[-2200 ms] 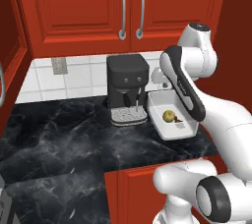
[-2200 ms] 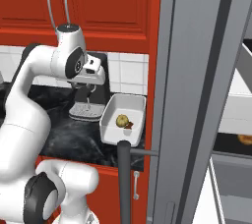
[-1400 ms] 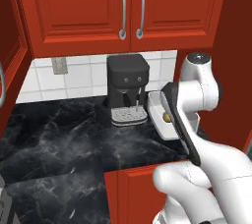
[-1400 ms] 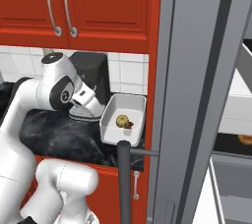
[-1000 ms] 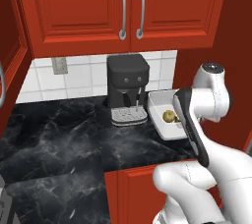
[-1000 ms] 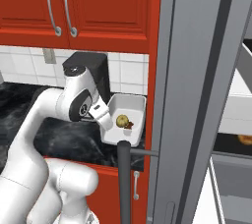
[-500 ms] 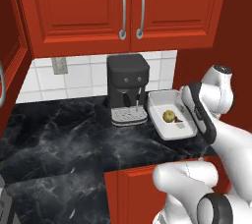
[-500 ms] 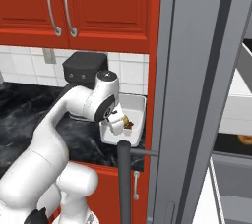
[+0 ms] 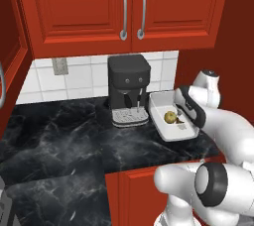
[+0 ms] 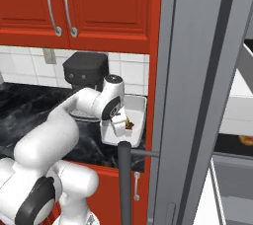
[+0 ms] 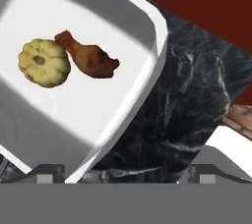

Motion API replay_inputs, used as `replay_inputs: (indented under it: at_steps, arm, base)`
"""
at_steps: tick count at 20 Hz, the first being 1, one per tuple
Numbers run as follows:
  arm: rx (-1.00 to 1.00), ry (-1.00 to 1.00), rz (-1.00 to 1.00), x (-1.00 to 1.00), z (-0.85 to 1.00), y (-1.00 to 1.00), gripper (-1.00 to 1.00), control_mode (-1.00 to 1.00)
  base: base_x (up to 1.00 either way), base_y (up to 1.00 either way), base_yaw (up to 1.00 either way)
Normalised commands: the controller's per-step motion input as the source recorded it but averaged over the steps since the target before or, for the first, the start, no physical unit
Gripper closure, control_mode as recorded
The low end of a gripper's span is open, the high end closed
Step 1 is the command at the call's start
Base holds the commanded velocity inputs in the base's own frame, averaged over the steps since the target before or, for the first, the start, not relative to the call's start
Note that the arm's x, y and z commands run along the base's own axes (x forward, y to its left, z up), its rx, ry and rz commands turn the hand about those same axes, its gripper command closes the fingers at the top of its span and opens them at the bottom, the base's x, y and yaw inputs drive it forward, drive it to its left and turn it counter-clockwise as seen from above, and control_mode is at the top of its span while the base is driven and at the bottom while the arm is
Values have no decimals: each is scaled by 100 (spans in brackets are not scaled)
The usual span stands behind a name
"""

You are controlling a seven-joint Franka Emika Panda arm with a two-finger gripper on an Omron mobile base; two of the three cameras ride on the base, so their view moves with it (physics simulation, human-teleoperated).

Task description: Place the tupperware on the top shelf of the fridge. Make space for the tupperware among the existing items by rearranging them on the shelves if needed. Close the fridge door when finished.

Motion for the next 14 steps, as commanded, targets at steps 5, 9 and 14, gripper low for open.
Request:
replay_inputs:
  at_steps: [5,9,14]
  arm:
    - [0,2,-10,34,-61,0,-100,-100]
    - [0,1,-9,34,-58,0,-100,-100]
    - [0,1,-8,35,-52,2,100,-100]
  base:
    - [0,0,0]
    - [0,0,0]
    - [0,0,0]
